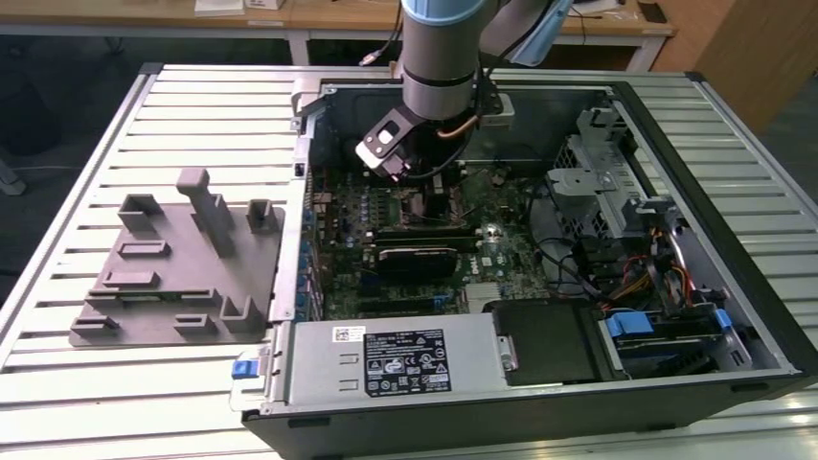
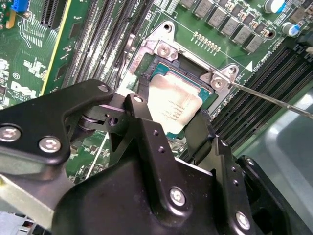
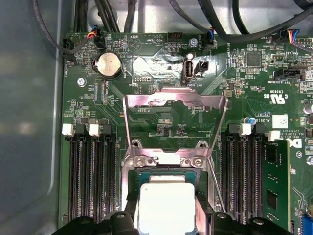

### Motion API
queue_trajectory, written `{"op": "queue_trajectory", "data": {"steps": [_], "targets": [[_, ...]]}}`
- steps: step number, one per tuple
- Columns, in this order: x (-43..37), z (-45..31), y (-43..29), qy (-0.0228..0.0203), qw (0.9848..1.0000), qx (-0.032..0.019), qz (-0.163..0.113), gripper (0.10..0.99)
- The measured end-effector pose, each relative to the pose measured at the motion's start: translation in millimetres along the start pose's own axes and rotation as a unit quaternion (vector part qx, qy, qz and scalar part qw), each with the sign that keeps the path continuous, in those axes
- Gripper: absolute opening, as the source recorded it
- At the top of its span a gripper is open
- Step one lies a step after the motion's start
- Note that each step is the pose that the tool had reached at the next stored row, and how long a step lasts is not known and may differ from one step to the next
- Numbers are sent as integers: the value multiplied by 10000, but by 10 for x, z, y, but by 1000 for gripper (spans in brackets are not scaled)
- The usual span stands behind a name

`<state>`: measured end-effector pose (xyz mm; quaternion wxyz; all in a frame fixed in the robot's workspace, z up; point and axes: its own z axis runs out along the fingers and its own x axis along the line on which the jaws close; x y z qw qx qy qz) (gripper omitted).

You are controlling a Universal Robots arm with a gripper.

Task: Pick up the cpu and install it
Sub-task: 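Place the cpu into insertion slot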

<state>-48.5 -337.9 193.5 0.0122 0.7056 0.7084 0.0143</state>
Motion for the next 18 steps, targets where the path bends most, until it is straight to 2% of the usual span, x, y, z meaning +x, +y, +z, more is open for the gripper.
{"op": "queue_trajectory", "data": {"steps": [2,18], "targets": [[0,0,0,-11,10000,1,1,537],[0,21,-1,-11,10000,0,10,537]]}}
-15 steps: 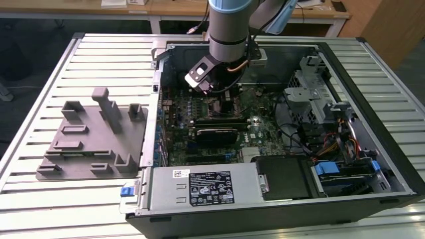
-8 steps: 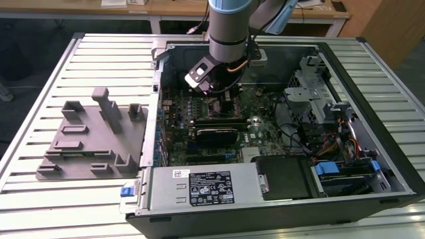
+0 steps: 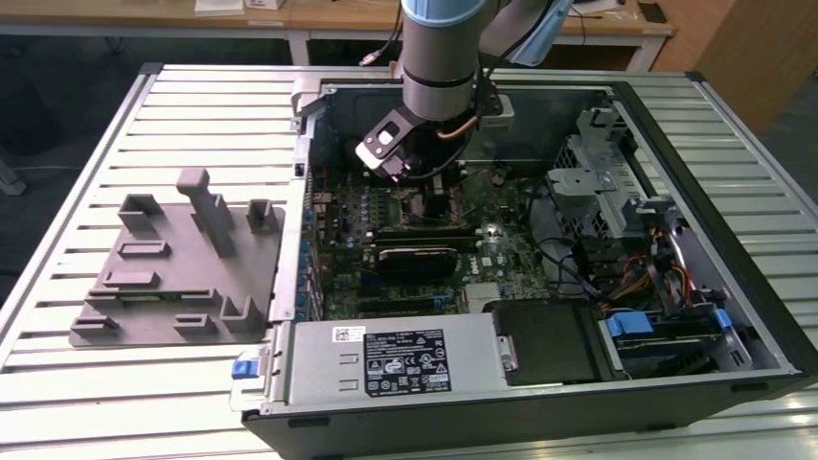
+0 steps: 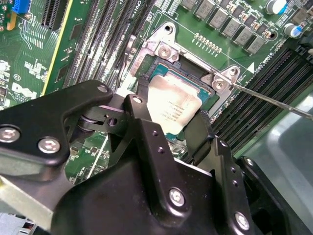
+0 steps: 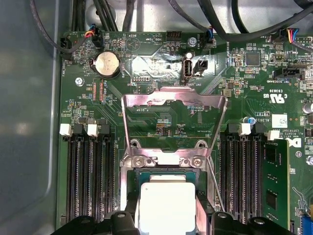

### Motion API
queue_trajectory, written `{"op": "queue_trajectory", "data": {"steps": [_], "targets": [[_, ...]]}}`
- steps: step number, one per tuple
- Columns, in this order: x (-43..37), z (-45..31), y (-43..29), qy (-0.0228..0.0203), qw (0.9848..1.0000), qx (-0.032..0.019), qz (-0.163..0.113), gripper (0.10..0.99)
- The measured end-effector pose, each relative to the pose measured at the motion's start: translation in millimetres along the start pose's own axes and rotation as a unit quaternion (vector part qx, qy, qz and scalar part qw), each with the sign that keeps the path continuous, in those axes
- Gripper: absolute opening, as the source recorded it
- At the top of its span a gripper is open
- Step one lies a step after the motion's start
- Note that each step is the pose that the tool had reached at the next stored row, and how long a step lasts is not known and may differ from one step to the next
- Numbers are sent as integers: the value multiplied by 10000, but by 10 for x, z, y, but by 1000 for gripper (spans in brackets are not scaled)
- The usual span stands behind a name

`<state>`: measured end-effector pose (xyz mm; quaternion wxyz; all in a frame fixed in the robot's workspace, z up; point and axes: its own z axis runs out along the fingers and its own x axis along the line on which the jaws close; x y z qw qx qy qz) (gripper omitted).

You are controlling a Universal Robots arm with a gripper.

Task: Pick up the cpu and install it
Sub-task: 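Place the cpu into insertion slot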

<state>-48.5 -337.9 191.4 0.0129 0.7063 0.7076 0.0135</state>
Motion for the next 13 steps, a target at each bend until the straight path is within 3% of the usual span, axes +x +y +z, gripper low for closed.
{"op": "queue_trajectory", "data": {"steps": [4,5,13], "targets": [[1,4,1,4,10000,-2,0,549],[0,1,0,1,10000,-1,0,612],[0,-12,1,2,10000,-1,0,612]]}}
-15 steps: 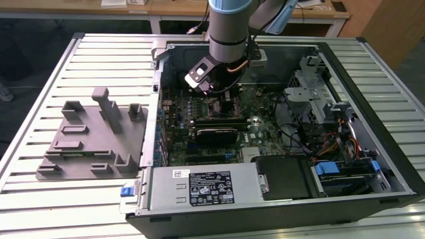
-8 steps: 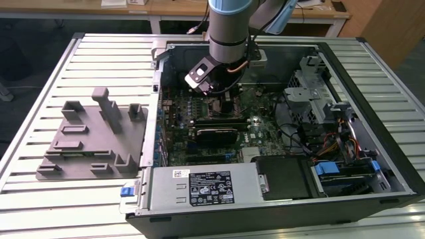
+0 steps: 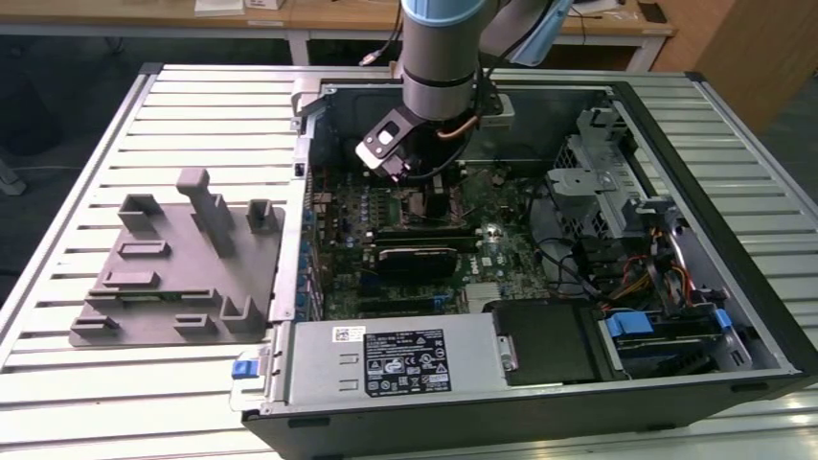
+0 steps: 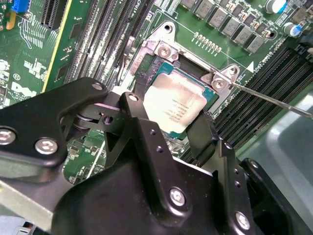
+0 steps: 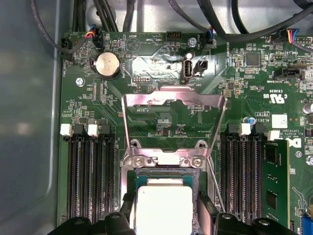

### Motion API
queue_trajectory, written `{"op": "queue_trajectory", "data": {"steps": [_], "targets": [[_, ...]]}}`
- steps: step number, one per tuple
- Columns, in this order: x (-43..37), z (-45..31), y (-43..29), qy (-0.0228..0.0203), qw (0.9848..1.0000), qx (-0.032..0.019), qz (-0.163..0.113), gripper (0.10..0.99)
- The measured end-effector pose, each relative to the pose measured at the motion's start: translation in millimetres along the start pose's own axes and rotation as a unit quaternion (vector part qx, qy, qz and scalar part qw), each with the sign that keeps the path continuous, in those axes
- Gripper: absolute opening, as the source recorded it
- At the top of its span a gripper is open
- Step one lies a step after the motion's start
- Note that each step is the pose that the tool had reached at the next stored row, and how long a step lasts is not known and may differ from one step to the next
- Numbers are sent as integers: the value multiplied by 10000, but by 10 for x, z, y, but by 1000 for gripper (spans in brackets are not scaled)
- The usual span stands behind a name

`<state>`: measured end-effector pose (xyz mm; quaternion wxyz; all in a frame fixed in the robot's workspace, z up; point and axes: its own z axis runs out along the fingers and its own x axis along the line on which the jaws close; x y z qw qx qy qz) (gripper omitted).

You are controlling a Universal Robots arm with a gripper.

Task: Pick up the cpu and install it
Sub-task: 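Place the cpu into insertion slot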

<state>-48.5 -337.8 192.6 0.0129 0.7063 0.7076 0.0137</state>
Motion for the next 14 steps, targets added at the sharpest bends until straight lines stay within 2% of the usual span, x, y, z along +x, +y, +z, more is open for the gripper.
{"op": "queue_trajectory", "data": {"steps": [6,7,11,14], "targets": [[0,-6,0,-2,10000,2,0,596],[0,-7,0,-2,10000,1,0,537],[-1,-11,0,0,10000,1,0,537],[-1,-43,1,0,10000,1,0,537]]}}
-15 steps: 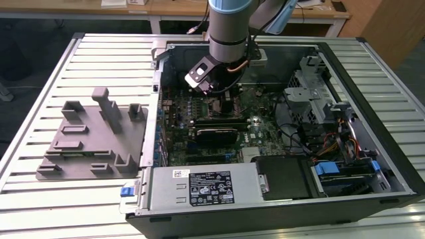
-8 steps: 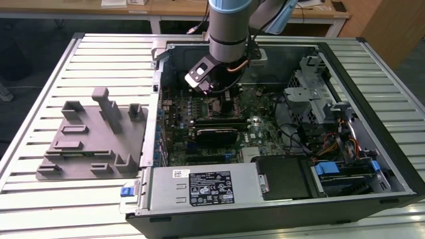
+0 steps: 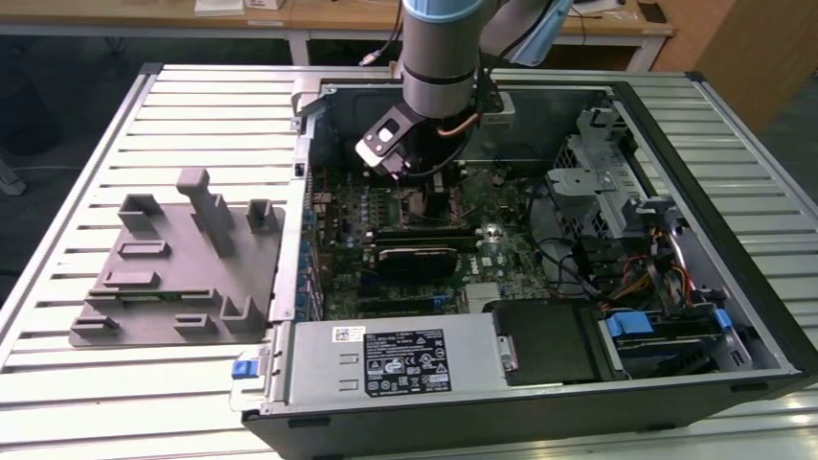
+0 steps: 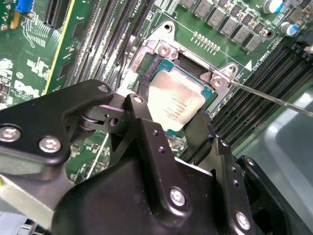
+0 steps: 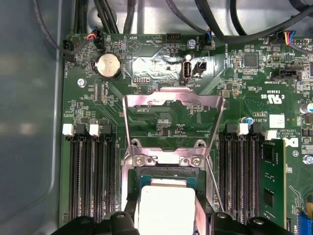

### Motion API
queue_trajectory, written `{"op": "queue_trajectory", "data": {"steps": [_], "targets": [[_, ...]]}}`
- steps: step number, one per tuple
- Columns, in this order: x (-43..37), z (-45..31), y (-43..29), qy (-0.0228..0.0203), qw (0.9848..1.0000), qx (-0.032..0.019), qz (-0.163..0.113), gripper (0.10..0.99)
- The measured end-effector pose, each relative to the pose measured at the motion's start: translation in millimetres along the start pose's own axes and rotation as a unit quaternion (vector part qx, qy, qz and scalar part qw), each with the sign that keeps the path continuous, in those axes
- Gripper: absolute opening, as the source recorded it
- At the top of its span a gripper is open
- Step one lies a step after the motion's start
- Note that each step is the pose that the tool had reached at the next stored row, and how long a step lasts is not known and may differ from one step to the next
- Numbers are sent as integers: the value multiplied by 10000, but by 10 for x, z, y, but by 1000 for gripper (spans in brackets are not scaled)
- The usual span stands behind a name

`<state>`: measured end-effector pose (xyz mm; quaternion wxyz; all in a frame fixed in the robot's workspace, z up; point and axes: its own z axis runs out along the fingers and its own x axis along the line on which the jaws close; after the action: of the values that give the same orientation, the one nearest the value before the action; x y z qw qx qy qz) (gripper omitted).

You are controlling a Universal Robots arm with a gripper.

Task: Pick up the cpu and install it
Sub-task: 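Place the cpu into insertion slot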

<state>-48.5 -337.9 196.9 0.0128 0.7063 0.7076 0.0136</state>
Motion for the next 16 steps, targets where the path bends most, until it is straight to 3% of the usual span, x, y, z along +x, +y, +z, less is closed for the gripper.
{"op": "queue_trajectory", "data": {"steps": [2,5,16], "targets": [[0,-3,0,7,10000,0,0,537],[0,0,7,70,10000,0,-35,537],[-21,3,35,75,9999,0,-93,537]]}}
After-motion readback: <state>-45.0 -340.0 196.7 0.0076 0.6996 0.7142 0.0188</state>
